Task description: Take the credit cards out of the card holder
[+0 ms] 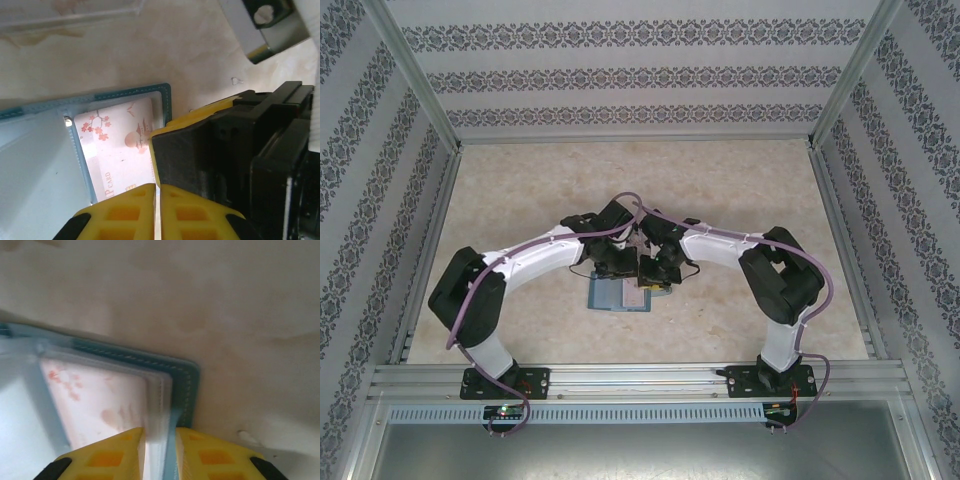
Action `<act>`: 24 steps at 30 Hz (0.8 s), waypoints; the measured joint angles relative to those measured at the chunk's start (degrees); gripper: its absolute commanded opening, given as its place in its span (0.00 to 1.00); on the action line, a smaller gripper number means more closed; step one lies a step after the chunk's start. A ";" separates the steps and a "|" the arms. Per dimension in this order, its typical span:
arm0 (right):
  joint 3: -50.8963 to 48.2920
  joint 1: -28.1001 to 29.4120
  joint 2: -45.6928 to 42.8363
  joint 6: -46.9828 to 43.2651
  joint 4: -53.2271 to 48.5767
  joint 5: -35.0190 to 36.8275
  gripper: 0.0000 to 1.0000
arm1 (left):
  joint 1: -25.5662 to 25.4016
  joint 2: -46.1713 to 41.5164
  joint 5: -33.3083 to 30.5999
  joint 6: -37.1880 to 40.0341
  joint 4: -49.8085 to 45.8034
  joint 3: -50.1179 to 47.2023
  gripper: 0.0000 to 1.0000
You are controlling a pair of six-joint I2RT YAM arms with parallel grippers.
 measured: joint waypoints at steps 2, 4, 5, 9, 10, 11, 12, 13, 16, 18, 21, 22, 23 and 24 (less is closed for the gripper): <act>-0.04 -0.04 -0.15 0.24 0.76 -0.11 0.24 | 0.24 1.07 1.11 -0.57 1.25 -0.83 0.11; -0.24 0.09 -0.13 0.63 1.51 -0.37 0.24 | 0.24 2.34 2.03 -0.85 1.84 -1.36 0.10; -0.35 0.15 -0.13 0.92 1.70 -0.48 0.23 | 0.24 3.02 2.32 -0.92 1.97 -1.57 0.10; -0.70 0.11 -0.13 1.22 2.16 -0.52 0.23 | 0.28 4.09 2.43 -1.20 2.01 -2.80 0.08; -0.72 0.11 -0.15 1.31 2.21 -0.52 0.23 | 0.31 4.07 2.32 -1.22 2.01 -3.15 0.07; -0.76 0.11 -0.15 1.31 2.25 -0.52 0.22 | 0.37 4.07 2.25 -1.25 2.01 -3.43 0.07; -0.87 0.11 -0.17 1.31 2.36 -0.52 0.22 | 0.39 4.07 2.16 -1.29 2.03 -3.69 0.06; -0.98 0.04 -0.17 1.33 2.47 -0.59 0.22 | 0.42 4.02 1.99 -1.33 2.05 -4.04 0.05; -1.29 0.00 -0.39 1.33 2.80 -0.70 0.21 | 0.70 3.56 1.31 -1.51 2.19 -5.33 0.04; -1.42 0.00 -0.50 1.33 2.95 -0.70 0.21 | 1.18 3.13 0.87 -1.70 2.32 -6.36 0.04; -1.44 0.00 -0.52 1.33 2.99 -0.70 0.21 | 1.95 2.82 0.70 -2.08 2.49 -7.69 0.04; -1.44 0.00 -0.55 1.33 2.99 -0.70 0.21 | 2.19 2.80 0.61 -2.12 2.60 -7.93 0.04; -1.44 0.00 -0.55 1.33 3.02 -0.70 0.21 | 2.27 2.80 0.52 -2.25 2.64 -8.07 0.04; -1.44 0.00 -0.55 1.33 3.02 -0.70 0.21 | 2.27 2.78 0.52 -2.34 2.71 -8.09 0.04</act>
